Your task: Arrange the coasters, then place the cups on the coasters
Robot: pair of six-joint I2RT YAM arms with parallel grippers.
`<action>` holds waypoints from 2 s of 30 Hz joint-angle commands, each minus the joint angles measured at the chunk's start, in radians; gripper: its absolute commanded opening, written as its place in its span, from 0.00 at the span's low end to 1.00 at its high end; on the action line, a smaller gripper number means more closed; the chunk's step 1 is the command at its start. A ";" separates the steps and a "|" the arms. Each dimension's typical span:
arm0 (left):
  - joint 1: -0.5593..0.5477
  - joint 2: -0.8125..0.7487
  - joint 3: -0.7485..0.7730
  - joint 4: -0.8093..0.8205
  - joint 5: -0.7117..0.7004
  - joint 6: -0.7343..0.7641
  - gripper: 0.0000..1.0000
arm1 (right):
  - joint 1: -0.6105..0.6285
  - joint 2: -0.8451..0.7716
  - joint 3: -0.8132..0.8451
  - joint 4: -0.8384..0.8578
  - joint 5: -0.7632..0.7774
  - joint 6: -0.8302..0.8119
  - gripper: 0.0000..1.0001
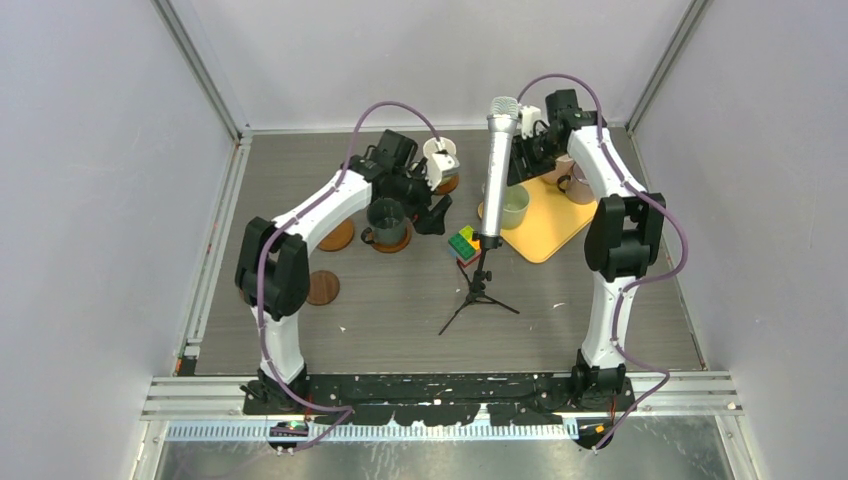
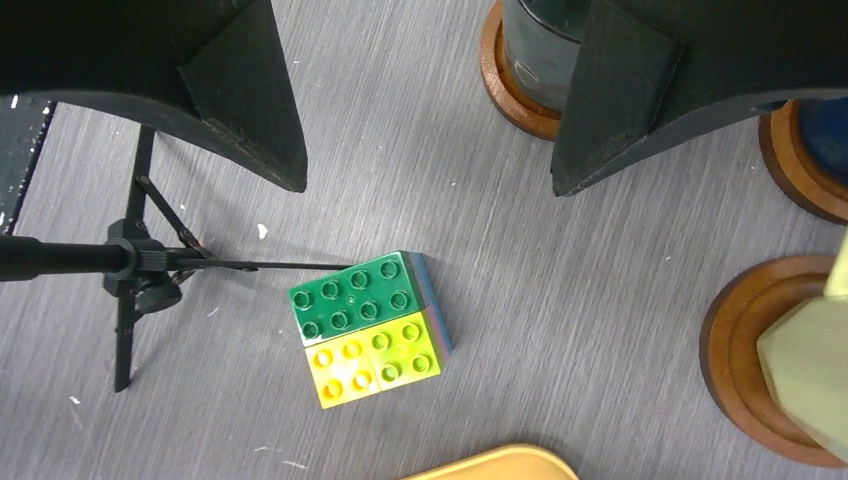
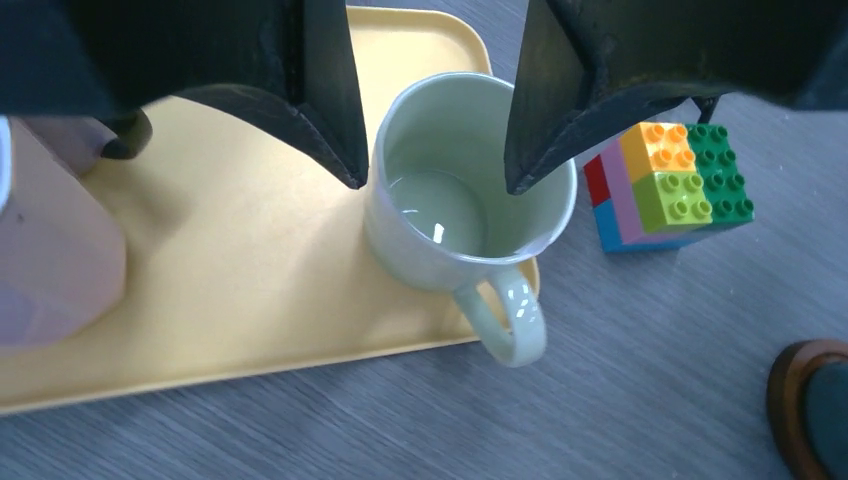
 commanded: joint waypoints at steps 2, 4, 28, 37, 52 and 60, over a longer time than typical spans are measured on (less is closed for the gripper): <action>-0.019 0.024 0.058 0.068 -0.051 -0.003 0.94 | -0.031 -0.073 -0.035 0.064 0.097 0.203 0.62; -0.037 0.049 0.103 0.054 -0.070 0.054 0.95 | -0.043 -0.136 -0.121 0.108 0.094 0.267 0.63; -0.114 0.579 0.824 -0.134 -0.075 0.520 0.96 | -0.293 -0.715 -0.608 0.235 -0.191 0.530 0.82; -0.142 0.675 0.911 -0.165 -0.083 0.639 0.94 | -0.347 -0.741 -0.639 0.262 -0.273 0.542 0.82; -0.193 0.651 0.854 -0.153 -0.110 0.640 0.88 | -0.367 -0.742 -0.659 0.271 -0.302 0.539 0.82; -0.199 0.597 0.785 -0.137 -0.120 0.536 0.64 | -0.379 -0.754 -0.669 0.278 -0.315 0.544 0.82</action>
